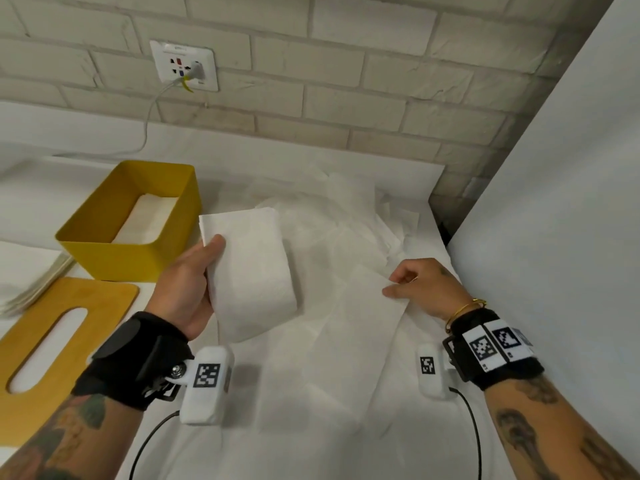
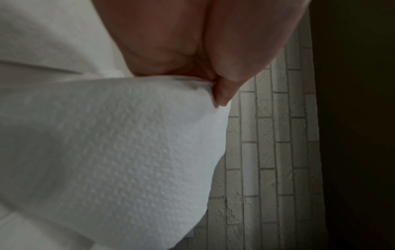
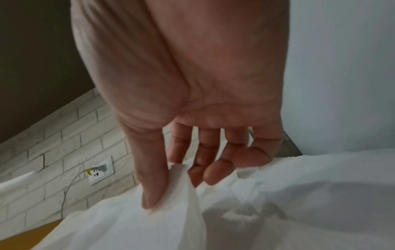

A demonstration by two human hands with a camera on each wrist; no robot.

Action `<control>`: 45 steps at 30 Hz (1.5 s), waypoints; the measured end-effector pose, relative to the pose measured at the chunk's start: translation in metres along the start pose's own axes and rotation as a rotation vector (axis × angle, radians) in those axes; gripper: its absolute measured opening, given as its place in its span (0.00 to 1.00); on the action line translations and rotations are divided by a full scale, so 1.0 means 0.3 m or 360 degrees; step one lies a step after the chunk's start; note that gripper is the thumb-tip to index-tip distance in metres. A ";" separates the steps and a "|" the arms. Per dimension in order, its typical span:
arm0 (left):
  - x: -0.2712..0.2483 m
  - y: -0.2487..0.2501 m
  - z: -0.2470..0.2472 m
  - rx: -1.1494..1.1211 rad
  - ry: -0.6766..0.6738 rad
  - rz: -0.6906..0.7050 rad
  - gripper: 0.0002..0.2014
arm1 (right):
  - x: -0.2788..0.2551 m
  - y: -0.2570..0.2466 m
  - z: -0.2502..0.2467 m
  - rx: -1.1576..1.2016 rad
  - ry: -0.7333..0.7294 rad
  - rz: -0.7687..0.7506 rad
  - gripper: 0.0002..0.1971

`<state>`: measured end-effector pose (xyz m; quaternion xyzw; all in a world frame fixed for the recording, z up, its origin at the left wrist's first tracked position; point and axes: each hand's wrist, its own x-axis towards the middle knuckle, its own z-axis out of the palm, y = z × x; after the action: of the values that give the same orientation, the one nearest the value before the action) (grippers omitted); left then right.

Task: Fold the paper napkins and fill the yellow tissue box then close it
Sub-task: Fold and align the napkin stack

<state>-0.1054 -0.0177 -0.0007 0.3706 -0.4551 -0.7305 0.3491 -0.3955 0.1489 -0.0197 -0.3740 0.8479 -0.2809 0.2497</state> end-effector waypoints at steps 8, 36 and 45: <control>0.020 0.000 0.041 0.0026 -0.0078 -0.0005 0.12 | -0.073 -0.099 -0.048 0.1342 -0.0103 -0.0370 0.25; -0.027 -0.003 0.185 -0.0024 -0.0456 -0.0123 0.23 | -0.040 -0.402 0.136 0.1060 0.0305 -0.0352 0.26; 0.004 0.017 0.179 -0.0063 -0.0316 -0.0046 0.17 | -0.075 -0.377 0.170 0.1247 0.0185 -0.0234 0.38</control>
<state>-0.1511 0.0014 0.0205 0.2960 -0.4675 -0.7775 0.2989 -0.2938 0.0880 0.0236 -0.2935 0.6602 -0.6208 0.3042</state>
